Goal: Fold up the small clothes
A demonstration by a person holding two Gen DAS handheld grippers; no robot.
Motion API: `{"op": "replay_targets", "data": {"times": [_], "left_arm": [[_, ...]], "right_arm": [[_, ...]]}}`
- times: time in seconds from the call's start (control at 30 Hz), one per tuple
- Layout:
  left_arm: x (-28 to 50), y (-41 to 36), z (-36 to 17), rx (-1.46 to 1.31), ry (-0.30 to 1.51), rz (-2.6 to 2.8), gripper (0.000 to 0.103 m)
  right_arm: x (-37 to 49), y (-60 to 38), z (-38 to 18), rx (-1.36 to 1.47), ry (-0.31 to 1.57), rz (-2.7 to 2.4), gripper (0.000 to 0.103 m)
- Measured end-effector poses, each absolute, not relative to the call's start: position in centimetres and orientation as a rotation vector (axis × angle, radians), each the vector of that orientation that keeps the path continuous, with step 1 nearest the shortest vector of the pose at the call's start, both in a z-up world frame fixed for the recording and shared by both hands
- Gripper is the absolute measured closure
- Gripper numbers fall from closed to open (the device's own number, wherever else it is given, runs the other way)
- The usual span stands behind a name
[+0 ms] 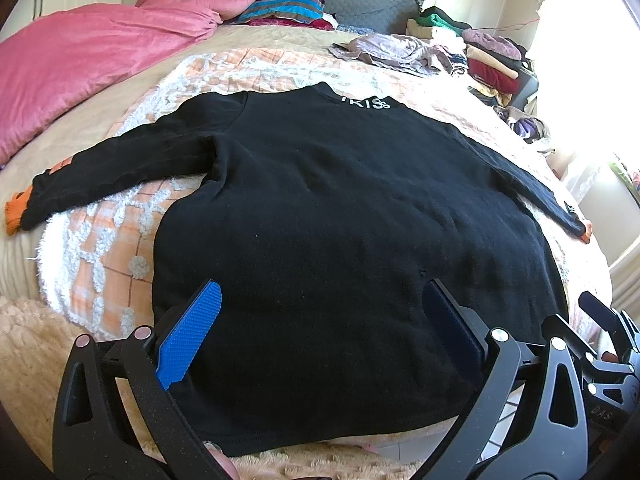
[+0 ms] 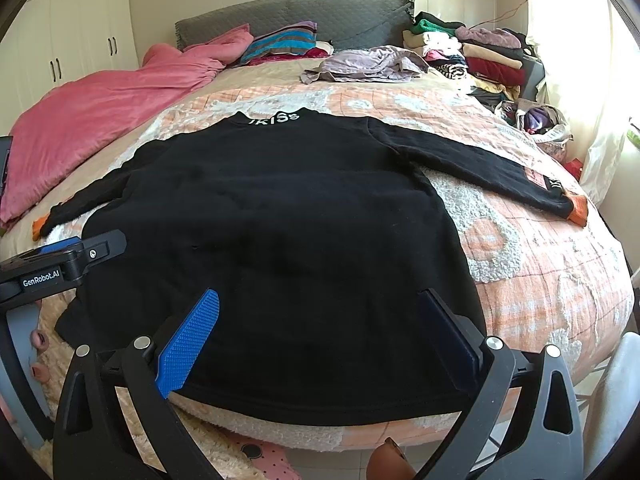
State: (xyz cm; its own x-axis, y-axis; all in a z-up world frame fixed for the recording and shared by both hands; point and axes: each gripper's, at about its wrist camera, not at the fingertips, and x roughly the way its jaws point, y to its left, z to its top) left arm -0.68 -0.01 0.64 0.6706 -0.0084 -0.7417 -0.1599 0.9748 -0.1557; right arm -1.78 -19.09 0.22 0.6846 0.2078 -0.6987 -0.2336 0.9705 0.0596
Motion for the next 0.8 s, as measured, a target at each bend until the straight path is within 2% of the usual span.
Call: {"op": "replay_targets", "data": {"times": [0.8], "left_arm": [[-0.76,-0.05,0.72,-0.210,0.829,0.086,0.008]], "right_arm": [[-1.96,-18.95,0.13,-0.036,0.778,0.253,0.004]]}}
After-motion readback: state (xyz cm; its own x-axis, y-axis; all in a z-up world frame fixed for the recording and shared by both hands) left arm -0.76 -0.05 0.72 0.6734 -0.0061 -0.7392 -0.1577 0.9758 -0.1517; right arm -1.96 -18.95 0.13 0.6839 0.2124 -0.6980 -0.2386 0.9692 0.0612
